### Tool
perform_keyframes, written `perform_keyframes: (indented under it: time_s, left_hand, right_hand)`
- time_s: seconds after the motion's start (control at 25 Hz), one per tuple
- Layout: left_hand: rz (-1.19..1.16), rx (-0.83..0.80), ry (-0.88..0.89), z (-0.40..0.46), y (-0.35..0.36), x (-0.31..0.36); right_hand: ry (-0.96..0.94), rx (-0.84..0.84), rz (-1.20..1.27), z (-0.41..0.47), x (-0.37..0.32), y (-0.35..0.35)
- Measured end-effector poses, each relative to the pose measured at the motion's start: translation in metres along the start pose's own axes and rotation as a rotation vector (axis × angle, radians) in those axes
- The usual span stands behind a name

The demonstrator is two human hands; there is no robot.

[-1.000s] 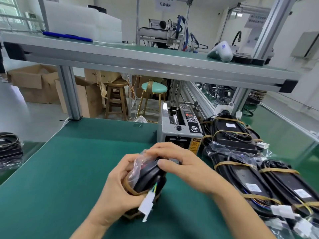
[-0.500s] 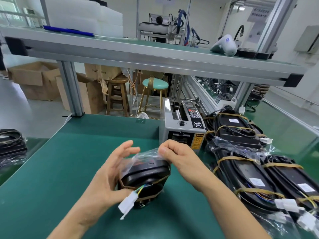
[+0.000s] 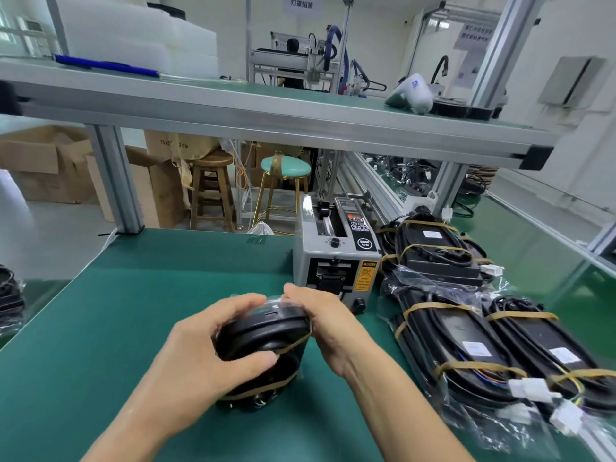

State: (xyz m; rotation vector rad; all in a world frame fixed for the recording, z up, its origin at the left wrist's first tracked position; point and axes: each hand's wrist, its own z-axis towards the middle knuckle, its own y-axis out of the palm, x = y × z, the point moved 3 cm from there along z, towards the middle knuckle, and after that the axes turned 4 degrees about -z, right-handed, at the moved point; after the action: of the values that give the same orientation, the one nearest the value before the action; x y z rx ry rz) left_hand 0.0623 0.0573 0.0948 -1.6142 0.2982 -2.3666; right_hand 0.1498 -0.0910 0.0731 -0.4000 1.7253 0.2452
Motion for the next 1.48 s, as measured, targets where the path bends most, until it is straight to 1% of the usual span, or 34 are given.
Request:
perform_keyframes:
  time_s: [0.04,0.08,0.12,0.2,0.24,0.28,0.36,0.44,0.72,0.92,1.0,1.04,1.08,1.2,1.24,1.28,1.32,1.48]
  left_hand:
    - [0.026,-0.012,-0.003,0.001,0.001,0.0]
    - [0.074,0.001,0.01,0.002,0.002,0.0]
    - [0.123,0.047,0.029,0.003,0.002,0.0]
    - [0.179,0.185,0.071,0.005,0.0,0.0]
    - [0.198,0.231,0.096,0.006,0.0,-0.003]
    - [0.22,0.259,0.108,0.006,0.001,-0.007]
    - [0.239,0.292,0.057,0.006,0.005,-0.02]
    - [0.234,0.291,0.013,0.005,0.011,-0.028]
    - [0.262,0.298,0.04,0.01,0.018,-0.026]
    - [0.249,0.32,0.043,0.013,0.017,-0.025]
    - [0.235,0.345,0.034,0.013,0.016,-0.026]
    - [0.226,0.361,0.027,0.013,0.016,-0.026]
    - [0.217,0.379,0.02,0.013,0.016,-0.027]
    - [0.201,0.41,0.01,0.013,0.017,-0.028]
    - [0.198,0.414,0.013,0.013,0.018,-0.028]
    - [0.195,0.421,0.02,0.013,0.019,-0.027]
    - [0.192,0.43,0.027,0.013,0.02,-0.026]
    - [0.19,0.464,0.042,0.012,0.024,-0.023]
  right_hand:
    - [0.018,0.009,0.03,0.002,0.007,-0.001]
    - [0.037,0.076,0.044,0.004,0.014,-0.006]
    - [0.054,0.208,0.06,0.008,0.021,-0.015]
    - [0.079,0.53,0.129,0.012,0.034,-0.04]
    - [0.08,0.637,0.171,0.013,0.038,-0.052]
    - [0.072,0.699,0.202,0.014,0.038,-0.06]
    - [0.049,0.748,0.216,0.02,0.035,-0.068]
    - [0.044,0.772,0.202,0.027,0.03,-0.068]
    - [0.103,0.859,0.197,0.047,0.029,-0.067]
    - [0.13,0.884,0.249,0.053,0.023,-0.065]
    - [0.141,0.859,0.296,0.048,0.019,-0.06]
    - [0.138,0.808,0.325,0.041,0.016,-0.056]
    - [0.107,0.716,0.334,0.033,0.011,-0.05]
    - [-0.092,0.317,0.214,-0.002,-0.007,-0.018]
    - [-0.134,0.227,0.185,-0.013,-0.011,-0.008]
    - [-0.155,0.186,0.169,-0.021,-0.013,-0.001]
    - [-0.165,0.18,0.167,-0.025,-0.011,0.003]
    - [-0.161,0.208,0.193,-0.028,-0.005,0.006]
